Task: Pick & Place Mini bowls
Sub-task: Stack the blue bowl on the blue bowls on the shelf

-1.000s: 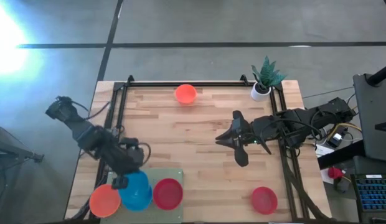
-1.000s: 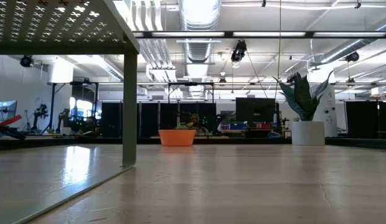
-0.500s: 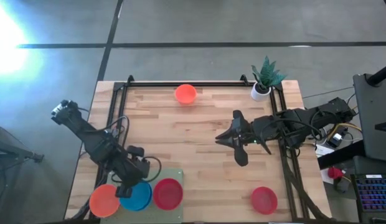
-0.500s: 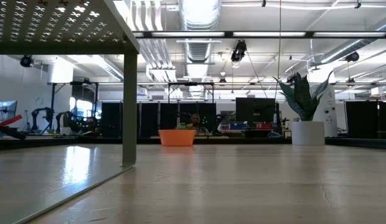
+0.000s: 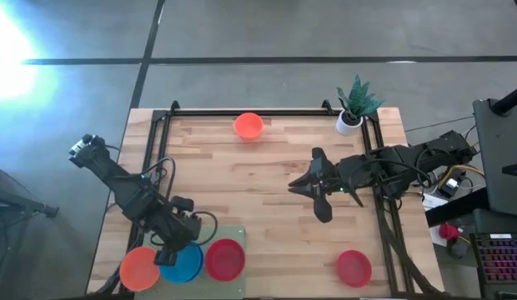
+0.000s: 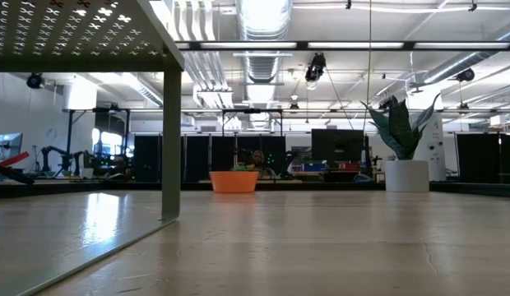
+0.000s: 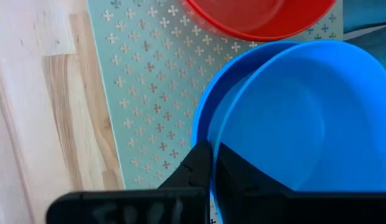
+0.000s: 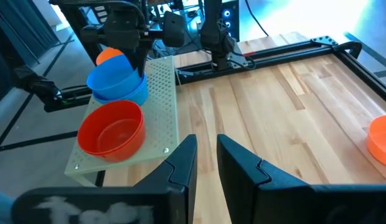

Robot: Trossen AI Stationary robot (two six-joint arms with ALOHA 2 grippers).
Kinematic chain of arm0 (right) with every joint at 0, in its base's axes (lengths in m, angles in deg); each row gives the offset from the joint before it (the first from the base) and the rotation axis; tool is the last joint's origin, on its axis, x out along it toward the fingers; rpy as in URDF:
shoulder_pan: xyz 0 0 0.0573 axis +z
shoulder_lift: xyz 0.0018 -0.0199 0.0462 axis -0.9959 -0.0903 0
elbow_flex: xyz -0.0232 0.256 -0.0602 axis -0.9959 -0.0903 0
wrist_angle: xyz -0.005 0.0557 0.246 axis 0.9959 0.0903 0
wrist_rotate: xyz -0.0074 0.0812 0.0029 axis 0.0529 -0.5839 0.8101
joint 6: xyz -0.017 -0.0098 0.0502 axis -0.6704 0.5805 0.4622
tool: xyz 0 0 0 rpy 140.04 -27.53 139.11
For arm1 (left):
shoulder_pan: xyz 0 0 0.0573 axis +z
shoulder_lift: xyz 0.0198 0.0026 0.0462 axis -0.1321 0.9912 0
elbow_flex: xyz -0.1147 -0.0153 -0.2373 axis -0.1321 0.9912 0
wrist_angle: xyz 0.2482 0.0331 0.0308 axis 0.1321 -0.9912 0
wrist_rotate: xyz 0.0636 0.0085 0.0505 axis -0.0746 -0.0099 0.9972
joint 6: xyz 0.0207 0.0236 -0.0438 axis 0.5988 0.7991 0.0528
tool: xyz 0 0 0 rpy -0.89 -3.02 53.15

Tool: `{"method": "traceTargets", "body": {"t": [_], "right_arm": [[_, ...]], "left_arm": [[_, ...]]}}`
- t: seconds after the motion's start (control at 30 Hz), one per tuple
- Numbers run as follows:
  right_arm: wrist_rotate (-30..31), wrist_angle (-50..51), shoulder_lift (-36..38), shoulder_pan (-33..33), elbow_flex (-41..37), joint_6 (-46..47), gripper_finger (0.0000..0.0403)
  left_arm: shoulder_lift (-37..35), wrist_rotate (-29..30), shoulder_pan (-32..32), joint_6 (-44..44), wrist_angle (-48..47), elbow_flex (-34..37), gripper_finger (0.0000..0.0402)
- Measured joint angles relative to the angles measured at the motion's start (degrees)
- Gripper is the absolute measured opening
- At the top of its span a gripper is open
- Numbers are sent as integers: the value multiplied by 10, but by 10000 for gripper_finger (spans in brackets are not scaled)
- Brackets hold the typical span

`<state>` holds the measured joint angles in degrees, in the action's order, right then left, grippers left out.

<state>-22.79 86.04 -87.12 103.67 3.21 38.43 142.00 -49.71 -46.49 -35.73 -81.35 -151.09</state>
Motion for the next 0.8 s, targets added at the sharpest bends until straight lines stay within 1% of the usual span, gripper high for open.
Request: {"method": "traceTargets", "body": {"t": [0.5, 0.63, 0.7, 0.8], "right_arm": [[0, 0, 0, 0, 0, 0, 57], [0, 0, 0, 0, 0, 0, 57], [0, 0, 0, 0, 0, 0, 57], [0, 0, 0, 0, 0, 4, 57]], "left_arm": [[0, -3, 0, 10, 0, 0, 10], [0, -12, 0, 10, 0, 0, 11], [0, -13, 0, 12, 0, 0, 18], [0, -13, 0, 28, 0, 0, 42]]}}
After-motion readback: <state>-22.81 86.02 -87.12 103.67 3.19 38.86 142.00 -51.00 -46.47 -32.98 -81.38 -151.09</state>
